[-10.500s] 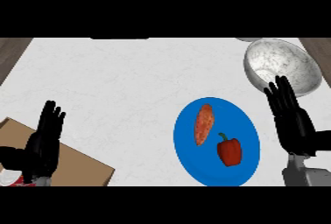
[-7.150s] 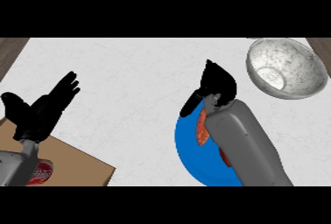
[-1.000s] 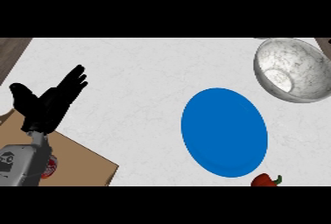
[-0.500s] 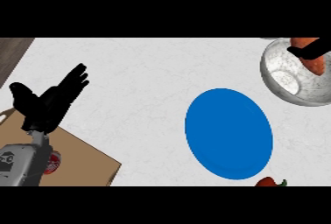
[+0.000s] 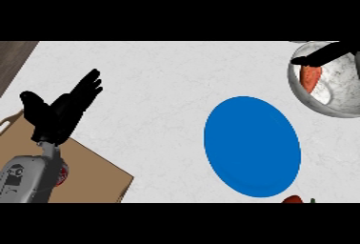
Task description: Pick the sweet potato from the plate and place it in the bowl
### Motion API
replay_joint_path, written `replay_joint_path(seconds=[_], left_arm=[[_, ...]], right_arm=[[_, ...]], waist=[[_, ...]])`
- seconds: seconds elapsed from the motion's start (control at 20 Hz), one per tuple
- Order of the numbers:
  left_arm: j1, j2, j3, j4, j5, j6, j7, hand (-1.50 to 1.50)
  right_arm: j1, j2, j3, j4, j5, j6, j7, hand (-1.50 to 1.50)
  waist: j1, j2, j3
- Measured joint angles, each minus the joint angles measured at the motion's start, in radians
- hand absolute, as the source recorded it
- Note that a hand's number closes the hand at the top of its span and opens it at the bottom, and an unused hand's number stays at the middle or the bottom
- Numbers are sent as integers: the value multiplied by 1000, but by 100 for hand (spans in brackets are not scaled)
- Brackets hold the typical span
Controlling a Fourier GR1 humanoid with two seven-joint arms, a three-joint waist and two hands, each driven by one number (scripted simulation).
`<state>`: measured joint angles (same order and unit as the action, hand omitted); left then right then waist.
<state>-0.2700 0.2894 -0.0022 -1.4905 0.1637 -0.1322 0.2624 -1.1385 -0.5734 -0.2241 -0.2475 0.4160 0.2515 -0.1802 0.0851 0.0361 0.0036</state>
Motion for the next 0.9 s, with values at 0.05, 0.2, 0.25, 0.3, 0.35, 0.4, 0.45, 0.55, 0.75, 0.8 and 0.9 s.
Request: replay_joint_path(seconds=[0.05, 0.2, 0.25, 0.3, 0.35, 0.4, 0.45, 0.55, 0.75, 0.8, 0.9], left_arm=[[-7, -7, -2, 11, -4, 5, -4, 0], [-17, -9, -2, 4, 1, 3, 14, 0], [-18, -12, -4, 12, -4, 4, 8, 0], [-21, -12, -4, 12, -7, 7, 9, 0], [-22, -15, -6, 9, -10, 11, 9, 0], [-23, -8, 2, 12, -4, 4, 8, 0], [-28, -4, 8, 17, 1, -2, 8, 0], [-16, -7, 5, 13, -1, -2, 5, 0], [-13, -6, 12, 12, 4, -5, 9, 0], [-12, -4, 13, 7, 6, -6, 12, 0], [-7, 2, 22, 3, 10, -9, 14, 0]], right_arm=[[-4, 10, -9, 8, -6, -18, -10, -150], [-8, 10, -36, 25, -22, -53, -49, -150], [-15, 5, -42, 28, -24, -65, -56, -150], [-15, 0, -46, 30, -23, -80, -70, -150], [-16, -2, -53, 34, -27, -99, -79, -150], [-17, -5, -60, 37, -30, -120, -86, -150], [-18, -13, -69, 40, -34, -135, -95, -150], [-7, -33, -84, 48, -41, -165, -117, -150], [0, -99, -120, 59, -60, -200, -135, -150], [8, -120, -128, 62, -65, -204, -145, -150], [20, -167, -142, 68, -72, -188, -161, -150]], waist=[[0, 2, 0], [5, 4, 1], [4, 4, 1], [4, 4, 0], [4, 4, 1], [5, 4, 0], [5, 5, 0], [5, 5, 1], [-4, 1, 1], [-5, 0, 1], [-10, -2, 1]])
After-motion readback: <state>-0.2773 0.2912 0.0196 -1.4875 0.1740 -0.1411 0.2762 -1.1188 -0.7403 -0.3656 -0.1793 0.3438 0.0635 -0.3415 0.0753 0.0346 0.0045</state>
